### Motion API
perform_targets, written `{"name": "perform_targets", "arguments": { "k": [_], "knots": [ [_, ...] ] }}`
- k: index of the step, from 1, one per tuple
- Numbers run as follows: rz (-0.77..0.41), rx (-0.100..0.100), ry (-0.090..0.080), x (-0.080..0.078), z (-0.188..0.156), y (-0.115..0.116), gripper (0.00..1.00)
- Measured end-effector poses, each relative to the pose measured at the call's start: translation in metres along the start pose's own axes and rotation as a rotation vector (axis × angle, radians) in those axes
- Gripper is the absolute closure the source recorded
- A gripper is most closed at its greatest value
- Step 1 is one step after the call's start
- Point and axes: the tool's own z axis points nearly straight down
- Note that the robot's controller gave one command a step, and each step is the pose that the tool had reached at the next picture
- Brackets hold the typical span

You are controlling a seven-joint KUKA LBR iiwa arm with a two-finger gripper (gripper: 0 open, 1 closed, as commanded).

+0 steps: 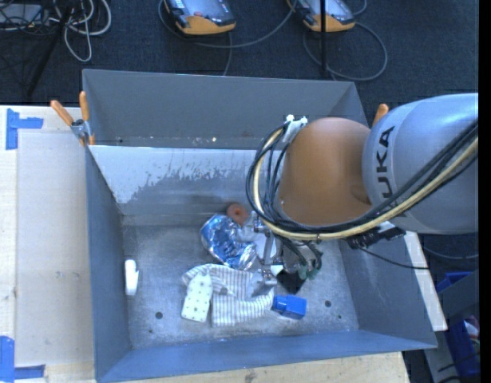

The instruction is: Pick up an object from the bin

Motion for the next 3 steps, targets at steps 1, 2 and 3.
{"name": "perform_targets", "arguments": {
  "k": [1, 2, 3],
  "knots": [
    [-0.12, 0.001, -0.003, 0.001, 0.038, 0.009, 0.0],
    [-0.486, 0.0, -0.001, -0.003, 0.047, 0.029, 0.0],
    [-0.565, 0.0, -0.002, -0.008, 0.042, 0.04, 0.0]
  ]
}}
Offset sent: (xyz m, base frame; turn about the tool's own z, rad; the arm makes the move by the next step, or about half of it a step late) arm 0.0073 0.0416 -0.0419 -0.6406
